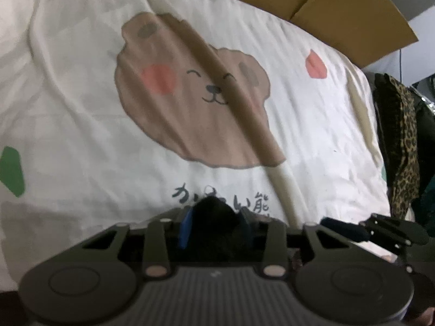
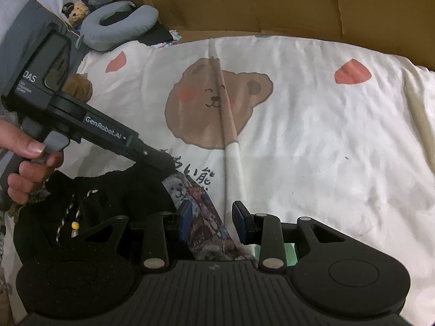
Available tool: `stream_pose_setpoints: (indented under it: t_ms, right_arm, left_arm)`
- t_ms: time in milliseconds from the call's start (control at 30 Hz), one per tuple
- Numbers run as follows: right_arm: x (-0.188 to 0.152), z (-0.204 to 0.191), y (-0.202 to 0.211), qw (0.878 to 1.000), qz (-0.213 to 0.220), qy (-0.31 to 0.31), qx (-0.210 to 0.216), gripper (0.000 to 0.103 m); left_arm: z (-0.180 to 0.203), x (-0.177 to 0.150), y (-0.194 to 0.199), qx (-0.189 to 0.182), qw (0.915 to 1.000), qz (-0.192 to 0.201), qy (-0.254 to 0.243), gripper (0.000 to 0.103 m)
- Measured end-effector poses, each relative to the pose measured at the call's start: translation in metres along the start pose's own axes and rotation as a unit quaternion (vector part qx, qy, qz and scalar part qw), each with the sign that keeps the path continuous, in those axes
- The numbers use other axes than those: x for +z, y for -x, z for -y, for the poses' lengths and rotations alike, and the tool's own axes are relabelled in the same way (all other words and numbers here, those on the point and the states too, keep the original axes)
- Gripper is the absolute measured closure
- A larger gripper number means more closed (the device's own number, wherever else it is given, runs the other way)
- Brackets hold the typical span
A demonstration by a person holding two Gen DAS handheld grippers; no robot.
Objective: Fold clothes
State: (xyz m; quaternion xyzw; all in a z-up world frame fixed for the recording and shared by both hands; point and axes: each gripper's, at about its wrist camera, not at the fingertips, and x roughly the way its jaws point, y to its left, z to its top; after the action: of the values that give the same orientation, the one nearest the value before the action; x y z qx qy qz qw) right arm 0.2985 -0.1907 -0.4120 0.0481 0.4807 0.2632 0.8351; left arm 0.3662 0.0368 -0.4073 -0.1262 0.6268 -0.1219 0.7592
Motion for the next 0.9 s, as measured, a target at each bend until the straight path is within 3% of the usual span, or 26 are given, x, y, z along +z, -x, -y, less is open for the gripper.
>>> stream_pose_setpoints:
  t_ms: [33, 133, 367, 500, 667, 900]
  right_arm:
    - [0.001, -0.001, -0.001, 1.000, 0.001, 0.003, -0.001, 0.063]
    - [0.004, 0.000, -0.004, 1.000, 0.000, 0.003, -0.003, 0.063]
    - [0.012, -0.004, -0.003, 1.000, 0.009, 0.007, 0.003, 0.063]
    - [0.015, -0.015, -0.005, 0.999, 0.007, 0.026, 0.020, 0.063]
    - [0.005, -0.032, -0.012, 0.998, -0.014, 0.058, 0.038, 0.063]
    - [-0.014, -0.040, -0.026, 0.996, -0.049, 0.070, 0.027, 0.063]
  left_arm:
    - [0.000, -0.001, -0.001, -0.006, 1.0000, -0.001, -0.002, 0.092]
    - [-0.001, -0.010, 0.004, -0.023, 0.9996, 0.006, -0.011, 0.096]
    - [-0.010, -0.043, 0.030, -0.048, 0.9985, 0.027, 0.003, 0.097]
    - [-0.016, -0.060, 0.040, -0.044, 0.9979, 0.047, 0.012, 0.097]
    - [-0.024, -0.075, 0.047, -0.038, 0.9970, 0.065, 0.018, 0.097]
    - [-0.030, -0.082, 0.047, -0.057, 0.9958, 0.066, 0.028, 0.092]
